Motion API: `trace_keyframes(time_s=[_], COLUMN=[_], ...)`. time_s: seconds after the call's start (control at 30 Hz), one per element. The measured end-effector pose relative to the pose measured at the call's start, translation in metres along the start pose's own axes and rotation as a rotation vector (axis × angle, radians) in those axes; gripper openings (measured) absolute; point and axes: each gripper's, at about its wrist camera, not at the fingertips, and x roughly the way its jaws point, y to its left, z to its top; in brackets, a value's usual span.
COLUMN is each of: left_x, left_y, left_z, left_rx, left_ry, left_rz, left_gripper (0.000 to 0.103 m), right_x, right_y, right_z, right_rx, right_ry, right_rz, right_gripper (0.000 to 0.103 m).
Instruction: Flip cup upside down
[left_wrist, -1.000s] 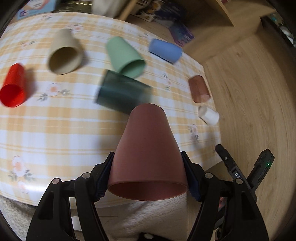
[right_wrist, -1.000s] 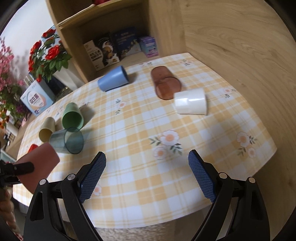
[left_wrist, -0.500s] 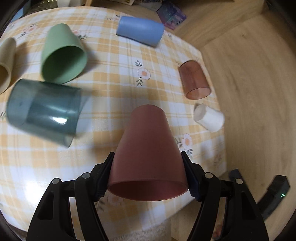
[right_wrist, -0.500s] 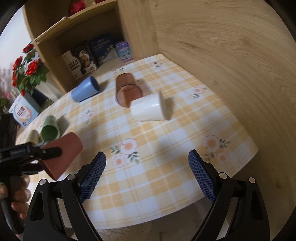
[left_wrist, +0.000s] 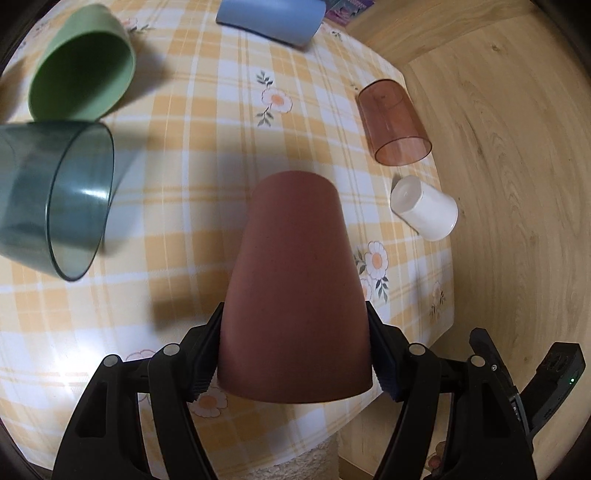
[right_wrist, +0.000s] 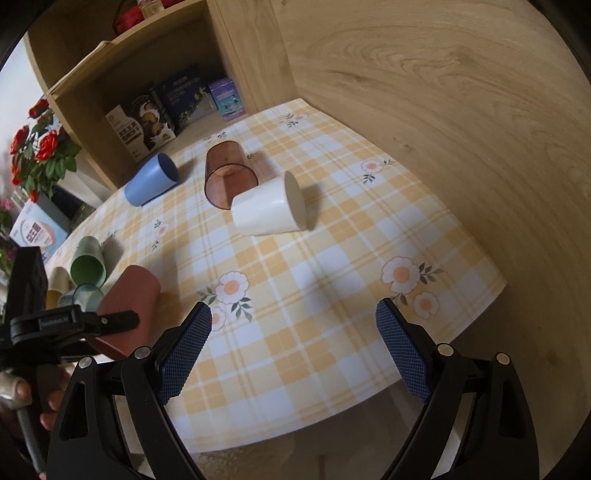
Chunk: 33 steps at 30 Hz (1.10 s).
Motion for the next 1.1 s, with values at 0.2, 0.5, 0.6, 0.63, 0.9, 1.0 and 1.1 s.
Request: trace_keyframes(time_s=[0.2,0.5,0.6,0.63,0.9,1.0,1.1], left_x=[-0.018,-0.086,-0.114,-0.124,-0.193,-0.211,-0.220], left_y=[-0.001,0.005,0.024,0.031,0.081,0.102,0.116], left_z=[-0.005,-0.029,-0.039,-0.042,-0.069,-0.077,-0.086], left_rx=[0.033,0.149,0.151,0.154,0.198,0.163,0.150], left_ry=[-0.034,-0.210,-0.296,-0.324,-0.578,-0.633,-0.665], left_rz=[-0.021,0.048,0.096,0.122,0.390,0.436,0.468], left_gripper=[0.075,0.090,0.094,0.095,0.097,0.097,0.097], right_x=[-0.004,-0.006,-0.002,0.000,0.030,0.052,0.075], right_y=[0.008,0.030,0.042,0.047,0.105,0.124,0.139], right_z=[-0.002,0.006,0.011,0.013,0.026,0.030,0.036], right_rx=[-0.003,-0.040,-0.092,-0.117,-0.255,-0.236,-0.203], right_ry=[0.021,0.067,0.101,0.116,0.318,0.409,0.471], right_rz=[0.010,0.072,0.097,0.109,0.224,0.238,0.230], right_gripper=[0.087,0.087,0.087,0.087,0.087,0.087,0.087])
